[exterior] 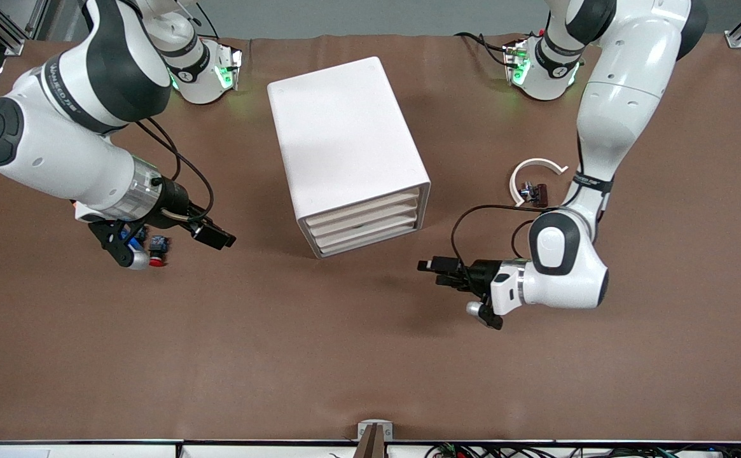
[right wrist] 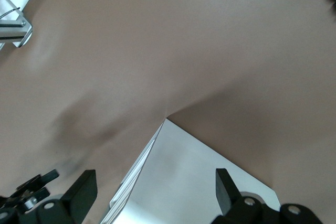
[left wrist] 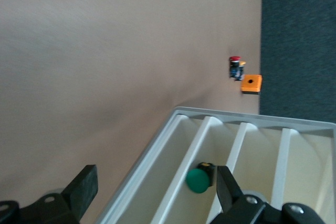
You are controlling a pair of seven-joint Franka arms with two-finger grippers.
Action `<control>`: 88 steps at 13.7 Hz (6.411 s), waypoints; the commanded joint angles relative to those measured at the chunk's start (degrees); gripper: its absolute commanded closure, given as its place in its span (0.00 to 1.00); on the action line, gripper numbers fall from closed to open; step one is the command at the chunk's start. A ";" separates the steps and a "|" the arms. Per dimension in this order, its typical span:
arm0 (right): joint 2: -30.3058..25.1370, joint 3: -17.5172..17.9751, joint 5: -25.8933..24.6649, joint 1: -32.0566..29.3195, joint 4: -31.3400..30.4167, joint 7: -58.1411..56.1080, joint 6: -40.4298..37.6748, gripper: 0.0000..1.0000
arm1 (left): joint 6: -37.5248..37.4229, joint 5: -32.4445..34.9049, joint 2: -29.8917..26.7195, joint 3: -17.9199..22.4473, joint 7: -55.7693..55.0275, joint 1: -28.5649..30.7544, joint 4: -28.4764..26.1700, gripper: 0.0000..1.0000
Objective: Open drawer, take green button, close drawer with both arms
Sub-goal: 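Grasp the drawer front with both grippers, then pull the drawer open out of the cabinet with both grippers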
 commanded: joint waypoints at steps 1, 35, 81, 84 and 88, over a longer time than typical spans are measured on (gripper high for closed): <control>0.46 0.11 0.44 0.51 0.95 1.78 0.06 0.00 | 0.19 -2.86 0.32 -0.13 5.45 -0.43 -1.15 0.00; 3.97 -0.16 -1.23 4.30 2.00 -10.12 -5.13 0.00 | -12.03 -9.28 10.07 -0.48 10.76 -5.00 0.52 0.43; 30.86 0.37 5.53 15.89 20.63 41.25 25.37 0.00 | 20.05 -11.57 10.69 -0.22 9.99 -5.09 11.59 0.00; 30.96 0.37 5.62 15.72 20.64 41.25 24.67 0.00 | 20.14 -5.97 7.80 -0.13 0.88 -4.65 11.59 0.00; 31.74 -0.15 8.07 14.75 21.42 43.70 19.67 0.00 | 18.39 12.81 1.04 -0.22 -21.61 -2.46 11.59 0.00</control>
